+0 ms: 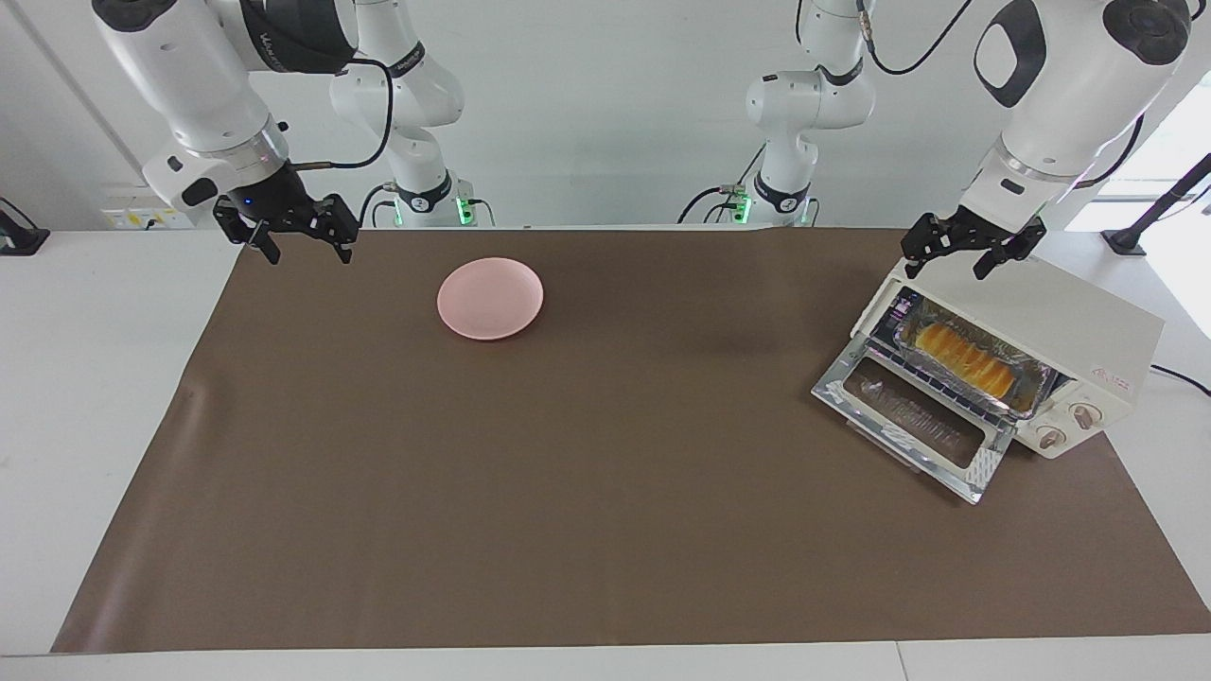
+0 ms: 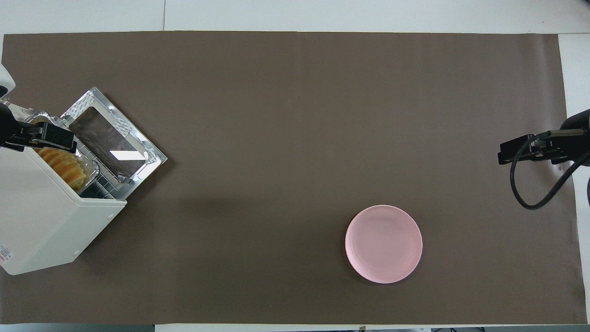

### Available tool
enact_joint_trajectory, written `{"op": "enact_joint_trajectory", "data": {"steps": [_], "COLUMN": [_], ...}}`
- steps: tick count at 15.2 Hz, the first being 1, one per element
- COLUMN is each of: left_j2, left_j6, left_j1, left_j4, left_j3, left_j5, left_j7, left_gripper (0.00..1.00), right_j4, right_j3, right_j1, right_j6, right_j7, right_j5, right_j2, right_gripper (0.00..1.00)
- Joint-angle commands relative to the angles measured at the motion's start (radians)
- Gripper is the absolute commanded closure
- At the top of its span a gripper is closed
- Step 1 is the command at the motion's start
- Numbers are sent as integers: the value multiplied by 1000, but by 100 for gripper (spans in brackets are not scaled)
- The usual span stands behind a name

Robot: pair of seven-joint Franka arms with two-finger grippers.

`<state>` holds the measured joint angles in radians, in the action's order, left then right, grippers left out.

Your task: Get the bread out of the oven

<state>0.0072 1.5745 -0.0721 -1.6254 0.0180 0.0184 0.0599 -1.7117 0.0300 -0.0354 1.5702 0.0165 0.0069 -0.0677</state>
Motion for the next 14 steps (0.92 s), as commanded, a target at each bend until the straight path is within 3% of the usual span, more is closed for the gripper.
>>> {"op": "enact_joint_trajectory", "data": {"steps": [1, 8, 11, 14], "left_j2": [-19, -27, 3, 89], "left_j6": [16, 21, 81, 84], "left_j1": [1, 1, -14, -31], "left_j4": [-22, -51, -45, 5], "left_j3": [2, 7, 5, 5], "left_j5": [-5, -3, -3, 2], "left_j7": [-2, -12, -199, -398], "left_gripper": [0, 0, 0, 0], "right_j4": [0, 0, 0, 0], "right_j3": [11, 11, 11, 11], "right_j1": [-14, -14, -14, -14], "right_j6": [-13, -13, -13, -13], "right_j7": [11, 11, 11, 11], "right_j5": [-15, -15, -15, -15], "right_j2": [-3, -3, -3, -3], "right_gripper": [0, 0, 0, 0]}}
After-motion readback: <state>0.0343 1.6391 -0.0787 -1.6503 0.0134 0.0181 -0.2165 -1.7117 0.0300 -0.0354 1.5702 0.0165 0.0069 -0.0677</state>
